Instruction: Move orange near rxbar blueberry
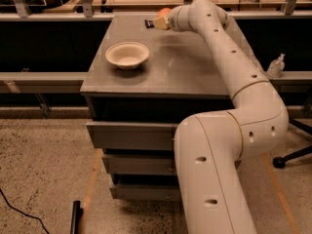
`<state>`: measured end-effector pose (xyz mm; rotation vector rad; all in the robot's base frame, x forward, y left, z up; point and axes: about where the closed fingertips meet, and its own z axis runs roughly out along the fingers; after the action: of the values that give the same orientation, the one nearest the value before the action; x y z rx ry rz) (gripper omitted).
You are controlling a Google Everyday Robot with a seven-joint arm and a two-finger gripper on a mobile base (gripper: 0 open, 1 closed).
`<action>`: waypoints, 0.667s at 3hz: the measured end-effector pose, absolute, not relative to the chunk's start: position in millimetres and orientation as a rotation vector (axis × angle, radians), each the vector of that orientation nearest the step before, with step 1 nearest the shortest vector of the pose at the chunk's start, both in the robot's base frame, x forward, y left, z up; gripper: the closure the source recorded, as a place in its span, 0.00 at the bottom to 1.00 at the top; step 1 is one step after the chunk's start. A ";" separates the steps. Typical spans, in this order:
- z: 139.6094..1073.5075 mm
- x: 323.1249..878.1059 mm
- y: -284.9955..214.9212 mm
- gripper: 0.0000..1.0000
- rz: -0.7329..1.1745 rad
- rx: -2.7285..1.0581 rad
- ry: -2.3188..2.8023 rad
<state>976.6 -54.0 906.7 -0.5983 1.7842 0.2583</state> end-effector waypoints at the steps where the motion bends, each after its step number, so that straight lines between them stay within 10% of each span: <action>1: 903.2 988.9 -54.8 1.00 0.227 -0.551 1.791; 2: 895.1 996.7 -54.0 1.00 0.270 -0.494 1.786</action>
Offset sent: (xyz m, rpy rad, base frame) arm 0.0744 -0.0117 -0.0008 0.1500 0.0044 -0.0802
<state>996.7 -54.0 895.1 -0.4940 1.7856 0.2699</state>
